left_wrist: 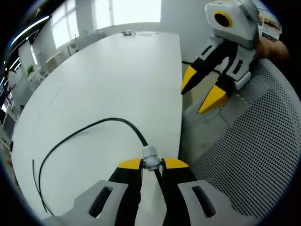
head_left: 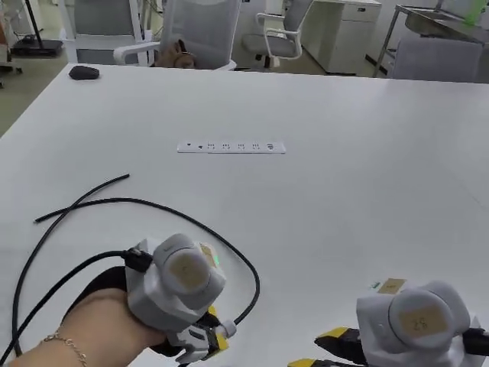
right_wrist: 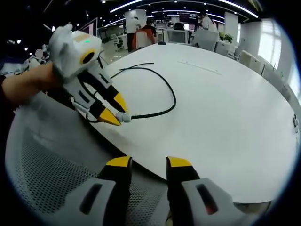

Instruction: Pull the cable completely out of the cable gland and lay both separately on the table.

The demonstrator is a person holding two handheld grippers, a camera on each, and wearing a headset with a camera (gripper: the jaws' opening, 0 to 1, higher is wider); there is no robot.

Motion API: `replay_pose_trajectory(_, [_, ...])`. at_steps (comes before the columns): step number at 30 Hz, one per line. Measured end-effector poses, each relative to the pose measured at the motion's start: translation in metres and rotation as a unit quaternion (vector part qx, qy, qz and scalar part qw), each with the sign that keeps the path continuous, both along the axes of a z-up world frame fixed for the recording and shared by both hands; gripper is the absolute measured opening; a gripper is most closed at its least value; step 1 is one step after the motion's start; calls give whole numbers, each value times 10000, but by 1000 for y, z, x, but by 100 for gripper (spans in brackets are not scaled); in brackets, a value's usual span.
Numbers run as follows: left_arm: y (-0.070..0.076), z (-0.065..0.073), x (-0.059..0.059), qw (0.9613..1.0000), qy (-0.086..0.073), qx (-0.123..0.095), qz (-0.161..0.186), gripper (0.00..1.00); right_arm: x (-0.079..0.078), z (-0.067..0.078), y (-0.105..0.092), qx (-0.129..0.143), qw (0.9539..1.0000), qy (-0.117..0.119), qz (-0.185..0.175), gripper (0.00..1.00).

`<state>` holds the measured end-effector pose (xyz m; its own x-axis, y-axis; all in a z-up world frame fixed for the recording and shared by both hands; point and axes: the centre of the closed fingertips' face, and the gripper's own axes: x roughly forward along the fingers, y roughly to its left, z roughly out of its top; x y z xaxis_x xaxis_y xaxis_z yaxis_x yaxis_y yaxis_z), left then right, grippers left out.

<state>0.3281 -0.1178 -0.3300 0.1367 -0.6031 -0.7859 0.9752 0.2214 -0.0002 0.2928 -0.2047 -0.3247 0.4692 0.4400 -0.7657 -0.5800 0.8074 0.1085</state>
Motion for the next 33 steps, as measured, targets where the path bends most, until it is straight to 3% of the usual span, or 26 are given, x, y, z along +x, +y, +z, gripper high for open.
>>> replay_pose_trajectory(4, [5,13,-11,9994,-143,-61,-314,17,-2,2,4,60,9999,-12,136,27])
replay_pose_trajectory(5, [6,18,-15,9983,-258,-68,-511,17,-5,2,6,64,9997,47,218,27])
replay_pose_trajectory(8, [11,26,-25,9977,-277,-68,-614,17,-9,3,14,182,9984,90,527,28])
replay_pose_trajectory(10, [15,30,-32,9972,-266,-51,-695,17,-16,6,23,358,9948,216,931,21])
replay_pose_trajectory(13, [21,35,-40,9936,-453,29,-1030,17,-12,18,32,613,9911,158,1171,21])
replay_pose_trajectory(17, [30,40,-47,9910,-599,108,-1192,17,-5,32,51,746,9794,156,1869,21])
replay_pose_trajectory(19, [33,43,-50,9900,-655,124,-1247,17,-5,37,66,754,9690,169,2347,22])
replay_pose_trajectory(21, [37,45,-51,9845,-880,294,-1492,17,-10,40,83,819,9538,218,2882,25])
replay_pose_trajectory(24, [40,44,-53,9835,-925,400,-1499,17,-13,40,105,827,9340,251,3465,25])
replay_pose_trajectory(25, [41,44,-53,9828,-956,406,-1527,17,-15,38,110,725,9251,323,3714,26])
replay_pose_trajectory(27, [41,45,-54,9818,-1000,398,-1565,17,-16,36,120,609,9114,312,4059,29])
replay_pose_trajectory(28, [41,45,-54,9814,-1010,399,-1582,17,-16,35,121,592,9095,329,4101,31])
replay_pose_trajectory(30, [41,47,-55,9798,-1071,388,-1646,17,-17,35,131,619,8962,374,4376,31])
replay_pose_trajectory(32, [41,50,-55,9791,-1100,323,-1680,17,-18,35,136,674,8891,472,4502,27])
replay_pose_trajectory(33, [41,50,-55,9793,-1091,296,-1677,17,-18,35,137,686,8879,487,4523,26])
